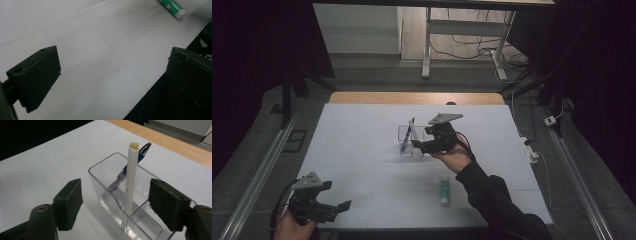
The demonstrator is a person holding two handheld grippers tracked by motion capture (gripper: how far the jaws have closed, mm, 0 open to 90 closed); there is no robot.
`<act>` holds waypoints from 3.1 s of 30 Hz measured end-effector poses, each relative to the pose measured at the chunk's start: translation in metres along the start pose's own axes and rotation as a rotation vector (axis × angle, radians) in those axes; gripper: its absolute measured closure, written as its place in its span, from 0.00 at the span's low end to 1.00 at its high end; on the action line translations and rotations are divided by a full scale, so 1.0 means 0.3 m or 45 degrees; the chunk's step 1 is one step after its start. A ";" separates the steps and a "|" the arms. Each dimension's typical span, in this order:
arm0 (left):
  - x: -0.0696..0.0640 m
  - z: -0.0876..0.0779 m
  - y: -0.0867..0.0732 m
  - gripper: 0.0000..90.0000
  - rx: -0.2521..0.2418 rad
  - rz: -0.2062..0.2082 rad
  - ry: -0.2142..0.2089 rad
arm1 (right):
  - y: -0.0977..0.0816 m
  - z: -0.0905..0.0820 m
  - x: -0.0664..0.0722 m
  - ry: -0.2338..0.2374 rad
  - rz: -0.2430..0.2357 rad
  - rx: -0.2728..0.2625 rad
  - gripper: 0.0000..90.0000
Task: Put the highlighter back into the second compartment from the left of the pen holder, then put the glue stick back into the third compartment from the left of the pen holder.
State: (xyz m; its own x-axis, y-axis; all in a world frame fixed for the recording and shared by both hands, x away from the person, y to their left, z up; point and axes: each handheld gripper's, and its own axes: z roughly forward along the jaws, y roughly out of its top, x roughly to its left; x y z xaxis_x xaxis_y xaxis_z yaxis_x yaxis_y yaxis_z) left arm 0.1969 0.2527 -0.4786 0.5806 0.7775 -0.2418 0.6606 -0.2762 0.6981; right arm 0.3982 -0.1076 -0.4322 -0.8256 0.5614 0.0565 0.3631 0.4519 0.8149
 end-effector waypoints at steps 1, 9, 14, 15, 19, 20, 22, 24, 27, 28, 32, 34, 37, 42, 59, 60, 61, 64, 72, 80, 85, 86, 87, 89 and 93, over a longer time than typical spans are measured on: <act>0.000 -0.001 0.000 0.00 -0.001 -0.001 0.001 | -0.003 -0.005 0.002 0.008 0.003 0.003 0.27; -0.001 -0.001 -0.001 0.00 -0.004 0.001 -0.002 | -0.031 -0.054 0.010 0.043 -0.003 0.065 0.16; -0.002 -0.001 -0.001 0.00 -0.005 0.005 -0.003 | -0.057 -0.085 0.018 0.044 -0.013 0.102 0.08; -0.002 -0.001 -0.001 0.00 -0.005 0.005 -0.004 | -0.061 -0.091 0.022 0.036 -0.010 0.109 0.07; -0.002 0.000 -0.001 0.00 -0.004 0.006 -0.005 | -0.090 -0.114 0.028 0.028 -0.036 0.130 0.03; -0.002 0.000 -0.001 0.00 -0.004 0.006 -0.006 | -0.106 -0.124 0.029 0.031 -0.036 0.140 0.02; -0.003 0.000 -0.001 0.00 -0.004 0.007 -0.006 | -0.114 -0.129 0.030 0.027 -0.033 0.155 0.01; -0.003 0.000 -0.001 0.00 -0.004 0.007 -0.006 | -0.130 -0.137 0.030 0.031 -0.036 0.167 0.01; -0.003 0.000 -0.001 0.00 -0.004 0.007 -0.007 | -0.152 -0.152 0.029 0.027 -0.042 0.187 0.01; -0.003 0.000 -0.001 0.00 -0.003 0.007 -0.007 | -0.159 -0.157 0.029 0.028 -0.041 0.188 0.01; -0.001 0.000 -0.001 0.00 -0.003 0.006 -0.010 | -0.201 -0.188 0.032 0.029 -0.046 0.208 0.01; -0.002 0.000 -0.001 0.00 -0.003 0.006 -0.010 | -0.210 -0.193 0.032 0.027 -0.046 0.212 0.01; -0.002 0.001 0.000 0.00 -0.002 0.008 -0.009 | -0.238 -0.210 0.035 0.019 -0.044 0.226 0.01; -0.003 0.001 0.000 0.00 -0.002 0.008 -0.009 | -0.274 -0.236 0.042 0.013 -0.033 0.239 0.00; -0.005 0.002 0.000 0.00 0.003 0.015 -0.005 | -0.372 -0.291 0.074 0.017 0.030 0.312 0.00; -0.005 0.002 0.000 0.00 0.003 0.015 -0.005 | -0.376 -0.292 0.079 0.012 0.027 0.321 0.00; -0.004 0.002 0.000 0.00 0.002 0.014 -0.006 | -0.380 -0.293 0.083 0.002 0.018 0.326 0.00; -0.005 0.002 0.000 0.00 0.003 0.016 -0.006 | -0.388 -0.304 0.098 -0.023 0.019 0.328 0.00; -0.005 0.003 0.001 0.00 0.006 0.017 -0.006 | -0.402 -0.322 0.117 -0.011 0.042 0.322 0.00; -0.005 0.004 0.002 0.00 0.007 0.017 -0.006 | -0.425 -0.314 0.144 0.011 0.004 0.388 0.07; -0.005 0.004 0.002 0.00 0.008 0.016 -0.007 | -0.426 -0.314 0.147 0.009 -0.059 0.429 0.27; -0.005 0.004 0.002 0.00 0.007 0.015 -0.007 | -0.426 -0.314 0.148 0.008 -0.073 0.438 0.30; -0.005 0.004 0.002 0.00 0.008 0.016 -0.006 | -0.426 -0.313 0.150 0.009 -0.084 0.444 0.38; -0.005 0.005 0.002 0.00 0.009 0.016 -0.006 | -0.427 -0.315 0.154 0.038 -0.105 0.463 0.51; -0.005 0.005 0.003 0.00 0.011 0.017 -0.006 | -0.431 -0.307 0.159 0.075 -0.121 0.498 0.70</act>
State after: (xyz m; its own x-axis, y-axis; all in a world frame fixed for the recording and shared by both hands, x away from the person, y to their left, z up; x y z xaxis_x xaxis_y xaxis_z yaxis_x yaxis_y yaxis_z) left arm 0.1972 0.2504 -0.4788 0.5914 0.7712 -0.2356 0.6569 -0.2912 0.6955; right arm 0.2719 -0.2030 -0.4819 -0.8827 0.4687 0.0337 0.4113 0.7359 0.5378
